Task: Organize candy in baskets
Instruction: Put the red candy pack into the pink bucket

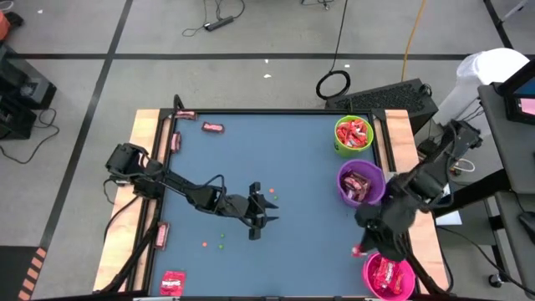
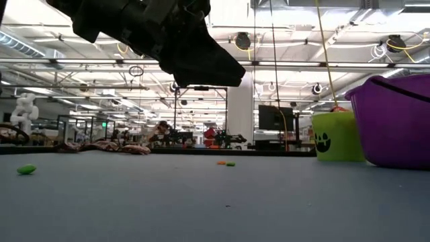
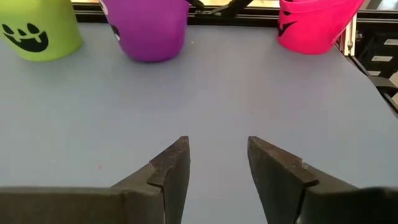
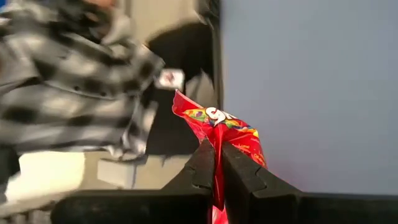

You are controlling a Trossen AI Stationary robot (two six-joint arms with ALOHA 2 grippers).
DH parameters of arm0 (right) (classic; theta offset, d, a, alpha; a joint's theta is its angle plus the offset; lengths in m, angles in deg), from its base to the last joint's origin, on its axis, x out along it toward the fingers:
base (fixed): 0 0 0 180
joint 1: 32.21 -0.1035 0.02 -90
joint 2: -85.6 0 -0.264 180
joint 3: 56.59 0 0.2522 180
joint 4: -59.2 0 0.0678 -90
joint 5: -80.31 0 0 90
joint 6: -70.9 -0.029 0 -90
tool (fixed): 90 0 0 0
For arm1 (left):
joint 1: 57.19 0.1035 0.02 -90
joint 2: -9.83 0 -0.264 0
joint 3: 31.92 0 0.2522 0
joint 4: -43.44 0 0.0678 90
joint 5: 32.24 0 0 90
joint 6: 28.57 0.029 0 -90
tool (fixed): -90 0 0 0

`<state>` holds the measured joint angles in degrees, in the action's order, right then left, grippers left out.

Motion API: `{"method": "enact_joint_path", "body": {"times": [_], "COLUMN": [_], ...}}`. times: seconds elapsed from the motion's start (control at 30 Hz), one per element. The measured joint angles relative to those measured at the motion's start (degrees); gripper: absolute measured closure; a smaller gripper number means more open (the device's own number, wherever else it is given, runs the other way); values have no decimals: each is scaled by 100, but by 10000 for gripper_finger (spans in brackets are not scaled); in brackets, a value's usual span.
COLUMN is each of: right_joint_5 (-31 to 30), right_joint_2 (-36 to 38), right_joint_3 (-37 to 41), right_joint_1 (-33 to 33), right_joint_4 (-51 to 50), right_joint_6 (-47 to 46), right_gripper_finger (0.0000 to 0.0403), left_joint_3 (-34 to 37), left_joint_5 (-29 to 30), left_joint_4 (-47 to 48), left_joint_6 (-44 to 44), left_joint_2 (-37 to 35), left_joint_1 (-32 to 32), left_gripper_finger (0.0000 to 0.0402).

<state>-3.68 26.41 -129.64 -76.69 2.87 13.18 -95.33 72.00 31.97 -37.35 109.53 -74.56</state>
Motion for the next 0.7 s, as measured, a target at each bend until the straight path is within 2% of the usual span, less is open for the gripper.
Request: {"method": "enact_joint_path", "body": {"times": [0.2, 0.47, 0.57, 0.7], "right_joint_5": [-14, 9, 5, -31], "right_joint_2": [-293, -893, -1063, -1097], "right_joint_3": [4, 7, 11, 11], "right_joint_1": [-957, -1897, -2096, -2169], "right_joint_4": [-599, -975, -947, -938], "right_joint_6": [-2117, -4298, -4701, -4711], "right_gripper_finger": [396, 387, 361, 310], "left_joint_3": [0, 0, 0, 0], "left_joint_5": [2, 15, 15, 21], "left_joint_4": [4, 20, 17, 16], "left_joint_6": [-261, -430, -424, -446], "left_joint_2": [0, 0, 0, 0], "left_joint_1": [-2, 23, 76, 142], "left_gripper_finger": [233, 233, 233, 233]}}
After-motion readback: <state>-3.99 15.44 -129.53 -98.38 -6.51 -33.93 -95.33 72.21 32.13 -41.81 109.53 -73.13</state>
